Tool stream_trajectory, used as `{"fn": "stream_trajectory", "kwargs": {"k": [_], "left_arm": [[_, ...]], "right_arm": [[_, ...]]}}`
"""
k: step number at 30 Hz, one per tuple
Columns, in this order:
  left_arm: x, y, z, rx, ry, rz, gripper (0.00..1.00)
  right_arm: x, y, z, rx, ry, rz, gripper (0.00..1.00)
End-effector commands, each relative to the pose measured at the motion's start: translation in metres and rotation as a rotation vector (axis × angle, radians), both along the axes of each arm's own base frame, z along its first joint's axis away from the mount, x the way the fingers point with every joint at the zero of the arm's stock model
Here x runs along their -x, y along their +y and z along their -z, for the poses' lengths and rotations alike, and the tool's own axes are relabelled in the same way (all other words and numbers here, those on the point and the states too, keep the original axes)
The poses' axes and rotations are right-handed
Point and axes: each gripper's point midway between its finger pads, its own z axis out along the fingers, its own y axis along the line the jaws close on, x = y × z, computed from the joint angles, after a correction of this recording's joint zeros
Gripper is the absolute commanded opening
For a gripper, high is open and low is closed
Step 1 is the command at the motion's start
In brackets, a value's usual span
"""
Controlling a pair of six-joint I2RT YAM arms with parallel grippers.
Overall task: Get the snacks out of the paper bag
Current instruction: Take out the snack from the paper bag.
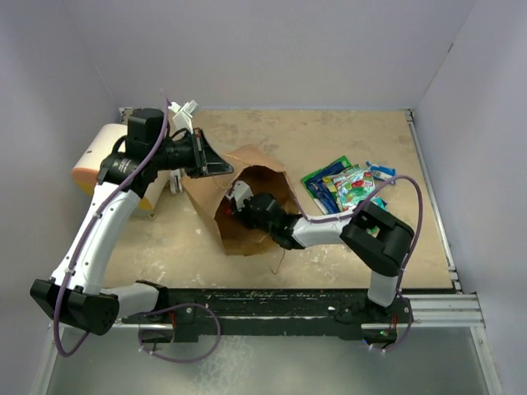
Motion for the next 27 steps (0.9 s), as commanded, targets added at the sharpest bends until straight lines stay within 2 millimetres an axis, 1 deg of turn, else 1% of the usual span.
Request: {"fn": "stream_trajectory", "kwargs": {"k": [1, 5, 8, 10, 12, 16, 19, 21, 22, 27], "left_arm": [[-0.010, 0.002, -0.009, 0.013, -0.058, -0.021, 0.00], [-0.007, 0.000, -0.003, 0.027, -0.044, -0.016, 0.00], [-0.006, -0.001, -0.002, 0.041, -0.036, -0.013, 0.00], [-0.008, -0.002, -0.007, 0.052, -0.048, -0.012, 0.00], [-0.011, -0.003, -0.013, 0.058, -0.064, -0.015, 0.00], [-0.017, -0.006, -0.021, 0.081, -0.076, -0.018, 0.00], [-0.019, -0.008, -0.027, 0.108, -0.081, -0.018, 0.00], [-0.020, -0.009, -0.031, 0.123, -0.085, -0.019, 0.00], [-0.020, -0.010, -0.033, 0.132, -0.087, -0.015, 0.00], [-0.020, -0.018, -0.038, 0.192, -0.080, 0.027, 0.00]], "right_arm": [[-0.001, -0.017, -0.033, 0.029, -0.069, 0.043, 0.00], [0.005, -0.032, -0.056, 0.031, -0.100, 0.048, 0.00], [0.012, -0.037, -0.068, 0.019, -0.118, 0.021, 0.00], [0.022, -0.038, -0.070, 0.017, -0.102, -0.023, 0.00], [0.037, -0.039, -0.067, 0.015, -0.072, -0.087, 0.00], [0.065, -0.052, -0.063, 0.007, -0.021, -0.174, 0.00], [0.080, -0.065, -0.074, -0.001, -0.008, -0.197, 0.00], [0.084, -0.077, -0.087, -0.012, -0.022, -0.178, 0.00], [0.085, -0.082, -0.097, -0.021, -0.035, -0.168, 0.00], [0.087, -0.109, -0.158, -0.065, -0.121, -0.109, 0.00]]}}
